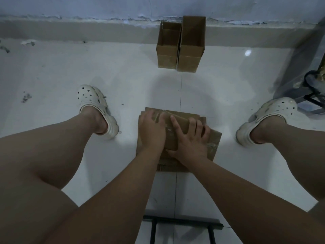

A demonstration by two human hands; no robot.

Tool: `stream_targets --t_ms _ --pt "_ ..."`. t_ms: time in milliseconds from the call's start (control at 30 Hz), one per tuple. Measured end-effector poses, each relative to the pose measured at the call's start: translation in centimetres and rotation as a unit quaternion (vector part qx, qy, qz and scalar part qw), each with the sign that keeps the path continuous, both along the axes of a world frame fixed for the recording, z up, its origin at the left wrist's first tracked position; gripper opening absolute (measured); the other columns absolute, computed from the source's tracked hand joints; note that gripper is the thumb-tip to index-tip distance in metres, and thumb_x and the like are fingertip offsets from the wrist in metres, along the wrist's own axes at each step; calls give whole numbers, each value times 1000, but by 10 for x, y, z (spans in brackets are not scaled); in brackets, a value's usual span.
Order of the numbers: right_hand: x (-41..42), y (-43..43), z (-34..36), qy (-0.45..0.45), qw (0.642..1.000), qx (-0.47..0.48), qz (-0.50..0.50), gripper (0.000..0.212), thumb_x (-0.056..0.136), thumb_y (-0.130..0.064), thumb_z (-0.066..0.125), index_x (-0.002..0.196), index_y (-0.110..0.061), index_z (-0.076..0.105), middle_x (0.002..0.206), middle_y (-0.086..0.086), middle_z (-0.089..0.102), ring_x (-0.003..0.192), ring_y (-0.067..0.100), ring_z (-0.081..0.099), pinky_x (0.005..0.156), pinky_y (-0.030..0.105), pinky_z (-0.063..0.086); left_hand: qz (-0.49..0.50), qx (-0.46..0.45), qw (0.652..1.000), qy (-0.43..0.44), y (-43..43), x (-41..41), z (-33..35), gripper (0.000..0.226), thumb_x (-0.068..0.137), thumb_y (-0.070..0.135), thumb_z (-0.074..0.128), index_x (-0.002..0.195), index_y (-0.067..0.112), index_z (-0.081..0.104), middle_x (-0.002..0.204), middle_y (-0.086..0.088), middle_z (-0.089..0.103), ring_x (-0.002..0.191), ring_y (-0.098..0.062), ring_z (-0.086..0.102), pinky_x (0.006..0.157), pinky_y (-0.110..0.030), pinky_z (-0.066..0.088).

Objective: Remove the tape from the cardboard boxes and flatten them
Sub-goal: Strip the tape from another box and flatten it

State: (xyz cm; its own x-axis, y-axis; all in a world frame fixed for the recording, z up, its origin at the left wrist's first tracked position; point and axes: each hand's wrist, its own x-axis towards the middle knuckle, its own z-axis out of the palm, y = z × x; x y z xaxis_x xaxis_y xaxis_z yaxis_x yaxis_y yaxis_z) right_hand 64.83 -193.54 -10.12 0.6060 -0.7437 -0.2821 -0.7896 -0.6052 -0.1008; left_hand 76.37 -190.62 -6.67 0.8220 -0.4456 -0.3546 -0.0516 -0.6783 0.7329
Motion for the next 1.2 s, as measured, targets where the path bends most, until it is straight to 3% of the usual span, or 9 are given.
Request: stream_targets --t_ms 33,133,267,400,600,733,933,1067,1200 --pt "0 0 0 -1 1000 2 4 118 70 -77 59 144 -42 -27 140 17 6 132 36 7 106 54 -3 -15 37 999 4 -3 4 -1 42 92 29 58 131 14 53 133 -3 50 120 -16 49 92 -19 38" --pt "0 -1 1 -1 1000 2 18 117 70 -76 59 145 -42 -24 140 18 7 134 35 7 107 54 -9 -25 73 997 28 -5 13 -4 24 90 24 61 110 13 68 106 -1 66 88 -12 60 66 -12 39" --pt "-4 -4 0 5 1000 2 25 115 71 -73 59 146 -41 -22 138 18 7 133 35 7 107 54 -9 -6 76 997 25 -4 17 -7 20 94 29 57 93 16 72 78 9 62 57 0 47 44 -9 31" --pt "-5 -3 -2 16 999 -4 34 117 70 -74 59 143 -40 -25 137 18 7 130 34 7 106 54 -5 22 86 995 35 -6 20 -11 23 93 32 55 92 15 71 88 0 67 71 -12 56 57 -23 37" --pt "-5 -4 -3 24 999 -2 36 115 71 -75 57 142 -42 -27 138 17 8 130 35 9 106 53 -1 108 12 988 110 -4 16 -14 16 93 26 56 91 19 69 89 2 67 80 -13 61 55 -20 42" --pt "-4 -6 -3 20 999 -4 35 113 72 -74 56 143 -42 -27 140 17 8 132 35 10 107 53 -1 146 -47 960 234 -8 21 -12 15 93 16 55 98 13 69 102 -7 68 96 -24 64 82 -38 55" --pt "-4 -8 -4 16 999 -5 34 117 71 -72 59 141 -43 -29 139 16 6 131 34 8 107 52 0 131 -43 896 422 -12 40 -5 24 81 35 71 83 11 69 79 -7 72 68 -22 70 63 -36 57" --pt "-6 -7 -6 13 999 -14 36 117 69 -72 60 142 -44 -27 138 16 8 130 34 11 107 52 3 177 -1 870 460 -18 45 -10 29 83 30 71 102 9 69 97 -9 72 87 -27 69 79 -46 56" --pt "-5 -8 -7 15 998 -20 57 118 67 -72 62 143 -44 -23 137 16 9 129 34 10 106 52 3 240 -25 843 481 -16 45 -13 17 90 25 63 89 10 70 86 -7 71 78 -23 68 68 -41 55"
